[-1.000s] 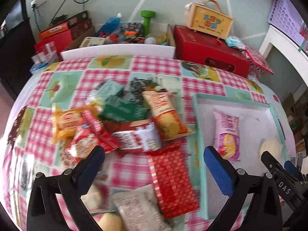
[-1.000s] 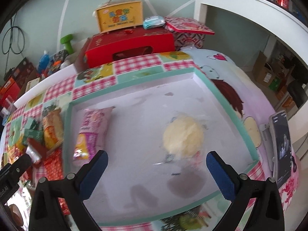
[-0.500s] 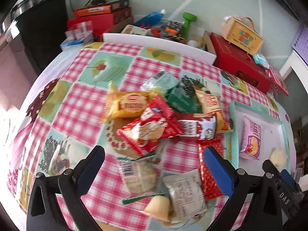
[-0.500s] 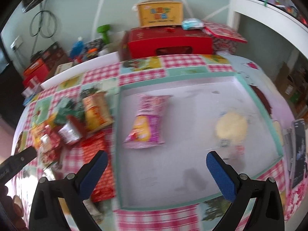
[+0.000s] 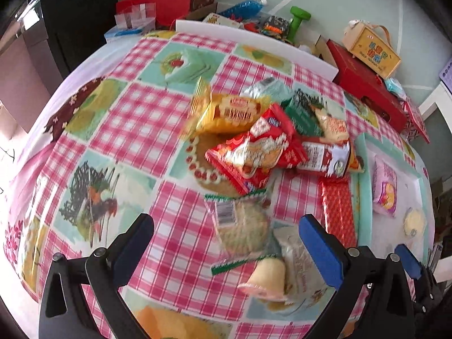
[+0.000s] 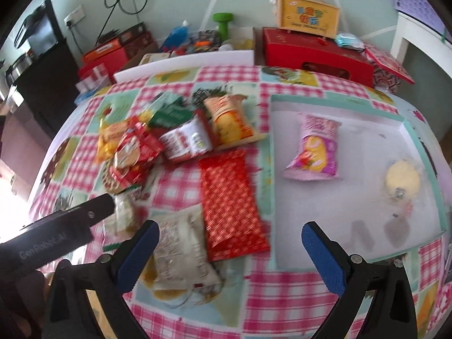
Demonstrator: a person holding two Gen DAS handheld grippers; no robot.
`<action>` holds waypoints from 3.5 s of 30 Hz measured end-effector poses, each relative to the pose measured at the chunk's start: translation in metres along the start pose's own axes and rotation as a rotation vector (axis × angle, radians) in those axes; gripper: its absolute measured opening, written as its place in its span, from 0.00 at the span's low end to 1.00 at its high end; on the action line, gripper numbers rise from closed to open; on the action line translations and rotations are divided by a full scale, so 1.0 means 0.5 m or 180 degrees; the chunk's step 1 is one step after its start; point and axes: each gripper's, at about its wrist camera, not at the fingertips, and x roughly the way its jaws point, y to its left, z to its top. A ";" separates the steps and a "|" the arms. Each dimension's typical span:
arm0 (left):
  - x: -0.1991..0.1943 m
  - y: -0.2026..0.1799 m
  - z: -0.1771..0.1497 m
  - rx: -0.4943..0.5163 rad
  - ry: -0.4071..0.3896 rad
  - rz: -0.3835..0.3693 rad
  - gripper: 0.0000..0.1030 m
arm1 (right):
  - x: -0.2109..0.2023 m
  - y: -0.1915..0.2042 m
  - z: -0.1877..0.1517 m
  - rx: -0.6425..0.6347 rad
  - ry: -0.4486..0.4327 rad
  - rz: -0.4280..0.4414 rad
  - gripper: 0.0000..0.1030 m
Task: Organize snacks
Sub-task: 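Move both grippers back over the snack pile, then grasp the orange-lidded cup with the left gripper while the right grasps the white paper bag, then carry the cup with the left gripper while the right carries the paper bag to the tray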
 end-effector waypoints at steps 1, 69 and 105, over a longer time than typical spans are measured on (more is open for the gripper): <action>0.002 0.003 -0.006 -0.0008 0.0027 -0.0009 0.99 | 0.002 0.004 -0.003 -0.0016 0.0016 0.0004 0.96; 0.053 -0.006 -0.096 -0.0492 0.0658 -0.1057 0.47 | 0.053 0.057 -0.097 -0.0203 0.0397 0.0262 0.58; -0.060 0.007 -0.033 -0.0378 -0.0048 -0.0896 0.46 | -0.042 -0.030 -0.019 0.0256 -0.0210 0.0298 0.53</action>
